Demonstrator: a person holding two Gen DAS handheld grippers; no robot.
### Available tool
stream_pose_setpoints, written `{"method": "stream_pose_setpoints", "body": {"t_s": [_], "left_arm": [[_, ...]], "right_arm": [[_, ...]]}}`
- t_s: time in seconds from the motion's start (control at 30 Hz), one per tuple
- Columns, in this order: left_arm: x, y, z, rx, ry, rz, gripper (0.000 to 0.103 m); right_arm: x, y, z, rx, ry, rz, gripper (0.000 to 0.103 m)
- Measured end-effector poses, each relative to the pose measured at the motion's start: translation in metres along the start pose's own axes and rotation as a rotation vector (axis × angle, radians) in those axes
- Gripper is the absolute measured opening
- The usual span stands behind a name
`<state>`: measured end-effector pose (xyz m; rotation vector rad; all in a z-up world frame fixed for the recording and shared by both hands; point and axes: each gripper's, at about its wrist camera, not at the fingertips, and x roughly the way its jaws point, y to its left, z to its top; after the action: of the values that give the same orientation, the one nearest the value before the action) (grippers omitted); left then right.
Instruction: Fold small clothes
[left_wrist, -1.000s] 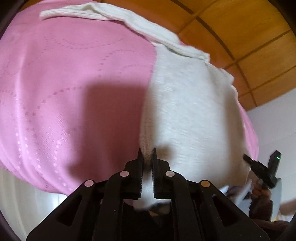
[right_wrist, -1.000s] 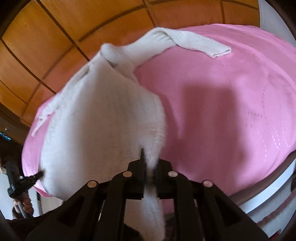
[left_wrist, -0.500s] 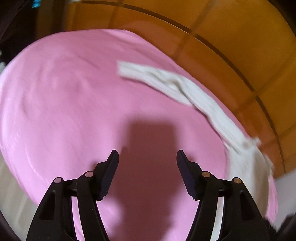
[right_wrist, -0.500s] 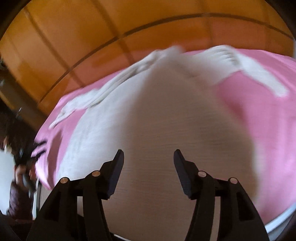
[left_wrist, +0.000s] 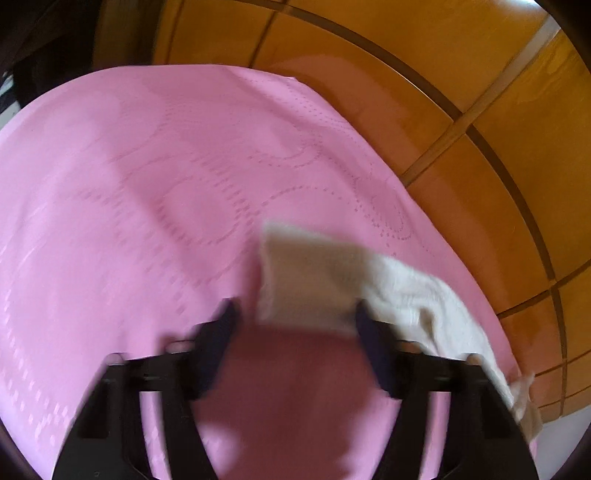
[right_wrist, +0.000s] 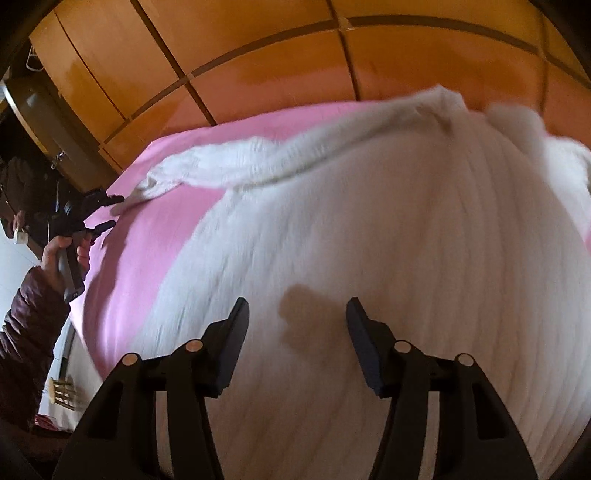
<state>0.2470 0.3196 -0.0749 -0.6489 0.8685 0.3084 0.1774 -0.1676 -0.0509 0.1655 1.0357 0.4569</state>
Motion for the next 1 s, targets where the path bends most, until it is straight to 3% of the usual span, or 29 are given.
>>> {"method": "stream_pose_setpoints", "body": {"t_s": [0.03, 0.07, 0.13, 0.3, 0.37, 0.43, 0.5, 0.57, 0.63, 0.73, 0.8, 0.83, 0.9, 1.0], "left_arm": [[0.008, -0.010, 0.003, 0.019, 0.012, 0.026, 0.014], [0.010, -0.011, 0.006, 0.015, 0.002, 0.033, 0.006], [0.009, -0.010, 0.014, 0.006, -0.045, 0.023, 0.005], [-0.050, 0.018, 0.026, -0.018, -0.180, 0.016, 0.005], [-0.073, 0.031, 0.035, -0.051, -0.223, 0.018, 0.005], [-0.088, 0.041, 0.044, -0.084, -0.232, 0.020, 0.005], [-0.093, 0.045, 0.047, -0.075, -0.232, 0.071, 0.005], [-0.089, 0.050, 0.047, -0.066, -0.214, 0.130, 0.004], [-0.069, 0.056, 0.046, -0.067, -0.152, 0.140, 0.004], [-0.057, 0.066, 0.034, -0.061, -0.139, 0.238, 0.004], [-0.052, 0.071, 0.028, -0.074, -0.122, 0.310, 0.023], [-0.053, 0.073, 0.023, -0.090, -0.119, 0.329, 0.043], [-0.060, 0.069, 0.012, -0.104, -0.155, 0.313, 0.048], [-0.068, 0.036, -0.012, -0.029, -0.162, 0.237, 0.048]], "right_arm": [[0.009, 0.000, 0.010, -0.020, 0.000, 0.003, 0.051], [0.017, 0.001, 0.019, -0.036, 0.005, 0.000, 0.047], [0.043, 0.005, 0.042, -0.080, 0.028, -0.012, 0.039], [0.098, 0.011, 0.093, -0.173, 0.066, -0.068, 0.037], [0.118, 0.014, 0.125, -0.182, 0.025, -0.120, 0.034], [0.122, 0.009, 0.165, -0.091, -0.065, -0.106, 0.034], [0.118, 0.006, 0.187, -0.035, -0.153, -0.125, 0.042], [0.116, 0.002, 0.198, 0.004, -0.175, -0.119, 0.045], [0.111, -0.002, 0.193, 0.011, -0.175, -0.116, 0.050], [0.102, -0.008, 0.163, -0.005, -0.145, -0.107, 0.051], [0.095, -0.010, 0.140, -0.005, -0.131, -0.111, 0.054], [0.089, -0.013, 0.124, 0.004, -0.117, -0.101, 0.059], [0.077, -0.018, 0.097, 0.009, -0.095, -0.091, 0.064], [0.056, -0.025, 0.058, 0.027, -0.065, -0.091, 0.065]]}}
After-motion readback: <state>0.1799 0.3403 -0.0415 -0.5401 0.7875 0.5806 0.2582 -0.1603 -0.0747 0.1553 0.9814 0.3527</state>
